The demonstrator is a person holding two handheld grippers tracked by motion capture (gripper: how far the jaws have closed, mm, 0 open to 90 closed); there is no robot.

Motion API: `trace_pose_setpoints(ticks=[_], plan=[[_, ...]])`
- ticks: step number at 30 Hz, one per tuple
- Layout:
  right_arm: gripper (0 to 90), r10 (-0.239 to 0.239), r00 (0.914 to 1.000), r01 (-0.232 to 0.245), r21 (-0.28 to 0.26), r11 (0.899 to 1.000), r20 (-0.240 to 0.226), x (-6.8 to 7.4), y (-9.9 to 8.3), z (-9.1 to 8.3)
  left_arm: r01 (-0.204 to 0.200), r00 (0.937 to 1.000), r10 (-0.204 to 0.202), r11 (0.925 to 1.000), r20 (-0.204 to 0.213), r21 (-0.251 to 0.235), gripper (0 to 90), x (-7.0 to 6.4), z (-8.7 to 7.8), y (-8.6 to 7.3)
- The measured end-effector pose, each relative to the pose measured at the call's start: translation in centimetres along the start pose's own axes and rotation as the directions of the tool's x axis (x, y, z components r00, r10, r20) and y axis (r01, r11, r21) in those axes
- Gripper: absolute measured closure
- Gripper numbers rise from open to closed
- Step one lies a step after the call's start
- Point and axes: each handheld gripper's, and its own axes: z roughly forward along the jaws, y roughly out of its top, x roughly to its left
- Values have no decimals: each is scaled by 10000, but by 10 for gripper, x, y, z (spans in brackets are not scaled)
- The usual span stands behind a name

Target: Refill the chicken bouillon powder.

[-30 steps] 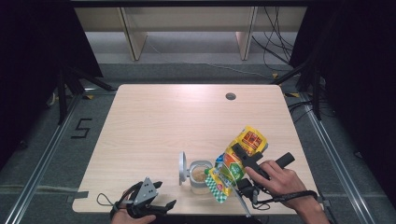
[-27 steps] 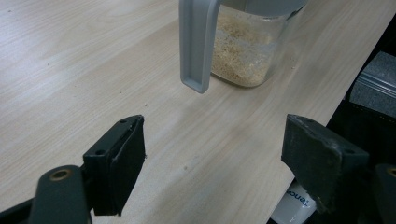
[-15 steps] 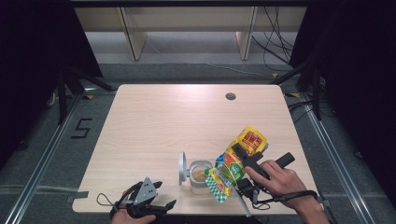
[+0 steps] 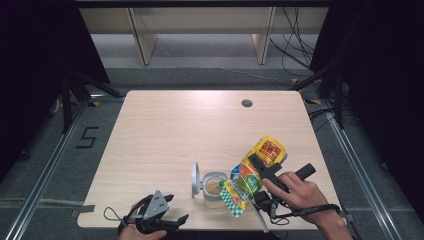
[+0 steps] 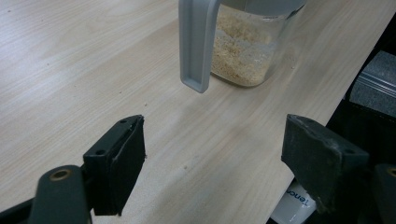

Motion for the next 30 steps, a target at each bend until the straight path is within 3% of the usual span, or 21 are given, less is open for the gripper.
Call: trace_pose_setpoints(ticks=[3,11,16,30], plan=[[446,-58,10000,58,-35,10000,-48,0,0,0,92,9999,-93,9998,-66,-201,211,-1,1,0],[446,198,9998,-198,15,9998,-102,2,1,0,80,9999,-81,9999,-69,-105,211,-1,1,0],[447,-62,10000,62,-51,10000,-38,0,0,0,37,10000,-38,10000,-87,-69,211,-1,1,0],[447,35,10000,-35,16,10000,74,-1,-2,-1,-6,9999,6,10000,-109,-57,212,-1,1,0]])
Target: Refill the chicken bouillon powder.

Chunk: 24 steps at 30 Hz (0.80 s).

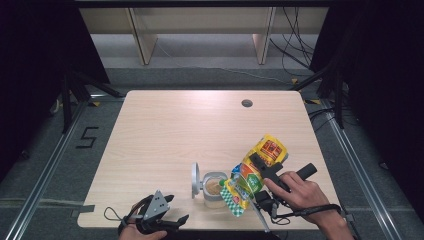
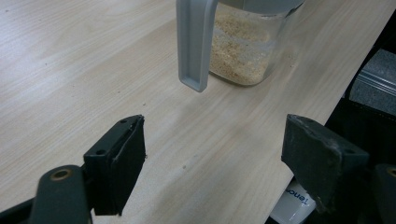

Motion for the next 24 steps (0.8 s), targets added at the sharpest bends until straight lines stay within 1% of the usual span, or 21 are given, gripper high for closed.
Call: trace_pose_setpoints(ticks=[2,4,6,7,11,13,14,15,16,19,20,21,22,24], plan=[[447,52,10000,-52,28,10000,-63,1,1,0,-18,10000,18,10000,21,-64,212,0,1,0],[447,-96,9999,95,-39,9999,-70,0,1,0,-23,10000,23,10000,20,-47,212,0,0,0],[447,-135,9999,134,-46,9999,-80,0,1,1,-22,10000,23,10000,19,-41,212,0,0,0],[447,-89,10000,89,-41,10000,-27,0,1,1,75,10000,-75,10000,30,-60,212,0,1,-1],[448,-105,9999,105,-33,9999,-96,2,2,2,68,10000,-68,10000,24,-40,212,-1,1,-1],[451,-53,9999,52,-87,9999,-104,3,2,3,24,10000,-24,10000,33,-50,212,0,1,0],[455,-8,9998,7,-80,10000,-212,3,2,3,-151,9999,151,9999,18,26,212,1,0,0],[455,51,9997,-52,-39,10000,-245,4,2,3,-114,9999,114,9999,17,-16,212,1,0,0],[455,47,9997,-48,-46,10000,-224,4,2,3,74,10000,-74,10000,-4,2,212,0,0,0],[456,-88,9998,87,-31,10000,-184,3,1,3,71,10000,-71,10000,34,-57,212,0,1,-1],[457,-123,9998,123,-33,9999,-168,3,1,3,66,10000,-66,10000,11,25,212,0,0,0],[457,-38,9999,38,3,10000,-129,2,1,2,81,10000,-81,10000,29,-49,212,0,1,-1],[457,-39,10000,39,1,10000,5,3,1,1,86,10000,-85,10000,30,-48,212,0,1,-1],[458,-38,10000,38,53,10000,-31,1,0,0,-107,9999,107,9999,63,57,212,1,0,0]])
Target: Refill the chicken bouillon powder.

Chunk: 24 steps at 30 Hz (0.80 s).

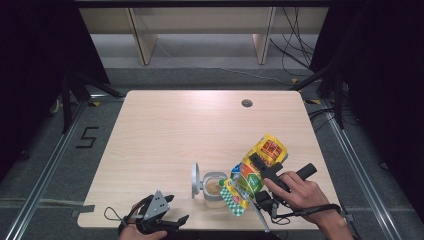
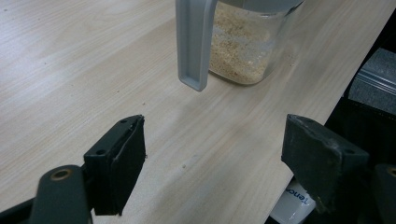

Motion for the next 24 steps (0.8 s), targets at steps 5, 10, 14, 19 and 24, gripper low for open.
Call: trace_pose_setpoints(ticks=[5,10,14,19,24], plan=[[458,-199,9997,199,33,9998,118,1,1,1,177,9998,-177,9998,-31,-112,212,-1,0,0],[459,-170,9998,169,55,9998,77,2,2,1,190,9998,-191,9997,-29,-125,212,-1,1,0],[459,-250,9996,250,13,9997,129,1,2,1,172,9998,-173,9998,-37,-115,213,-1,0,0],[459,-153,9998,152,66,9999,115,2,2,0,56,10000,-56,10000,-64,66,213,-1,-1,0],[459,-151,9999,151,28,9999,-24,3,2,1,76,10000,-76,10000,-36,-30,212,-1,0,0]])
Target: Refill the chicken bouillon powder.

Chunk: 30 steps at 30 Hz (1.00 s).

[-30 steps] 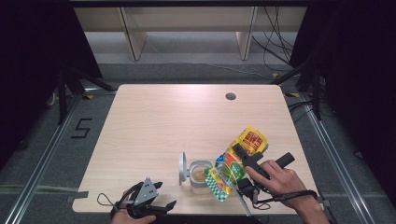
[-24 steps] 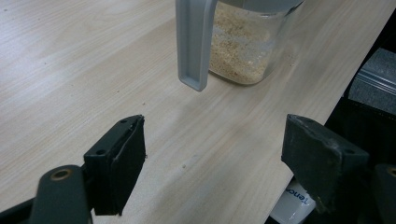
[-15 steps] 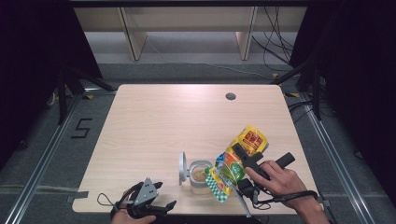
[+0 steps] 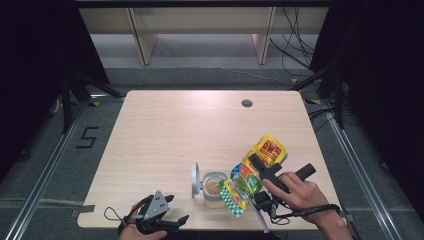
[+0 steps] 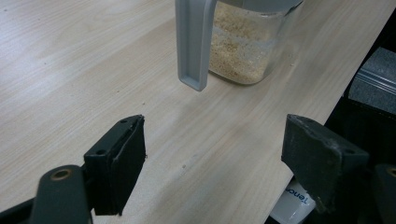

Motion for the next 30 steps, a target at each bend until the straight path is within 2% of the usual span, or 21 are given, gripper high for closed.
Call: trace_pose_setpoints(ticks=[1,2,3,5,6,8,9,12,13,15,16,17,18,19,21,26,27,28,30], plan=[[459,59,10000,-59,2,10000,44,0,0,0,-10,10000,10,10000,0,12,213,0,0,0],[459,-85,9999,86,-97,9999,78,-1,1,1,-80,10000,80,10000,-2,6,213,0,0,0],[459,151,9999,-151,15,9999,59,1,1,0,-263,9997,263,9997,1,15,213,1,-1,1],[459,115,9999,-115,22,9999,83,1,1,0,-206,9998,206,9998,-5,-72,213,1,0,1],[459,88,10000,-88,29,10000,22,1,0,0,-305,9995,305,9995,-5,20,213,2,-1,1],[459,28,10000,-28,25,10000,68,0,0,0,-20,10000,20,10000,-6,12,213,0,0,0],[459,-134,9999,134,-59,9999,106,-1,0,0,-16,10000,16,10000,-8,17,213,0,0,0],[459,-105,9999,105,-35,9999,105,-1,0,0,-17,10000,17,10000,-5,16,213,0,0,0],[459,60,10000,-61,60,10000,33,1,0,-1,-18,10000,18,10000,-7,19,213,0,0,0],[459,-108,9999,108,-28,9999,127,-1,0,0,-20,10000,20,10000,-3,22,213,0,0,0],[460,9,10000,-9,45,10000,55,0,0,-1,-16,10000,16,10000,-3,13,213,0,0,0],[459,21,10000,-21,46,10000,44,0,0,-1,-165,9999,165,9999,5,19,213,1,0,0],[459,-104,9999,104,-18,9999,99,-1,0,0,-9,10000,9,10000,-7,20,213,0,0,0],[459,-138,9998,139,-47,9999,115,-1,0,0,-28,10000,28,10000,-2,19,213,0,0,0],[459,-2,10000,2,12,10000,98,0,0,0,-17,10000,17,10000,2,17,213,0,0,0],[460,2,10000,-2,-44,10000,96,0,1,0,-62,9999,61,9999,90,157,213,1,-1,0],[460,-13,10000,13,-63,10000,67,0,1,0,-40,10000,40,10000,63,-29,213,1,1,0],[460,7,10000,-7,-49,10000,93,0,1,0,-75,9999,73,9999,81,156,213,1,0,0],[459,133,9999,-133,15,9999,82,1,1,0,-81,10000,80,9998,49,204,213,0,-1,0]])
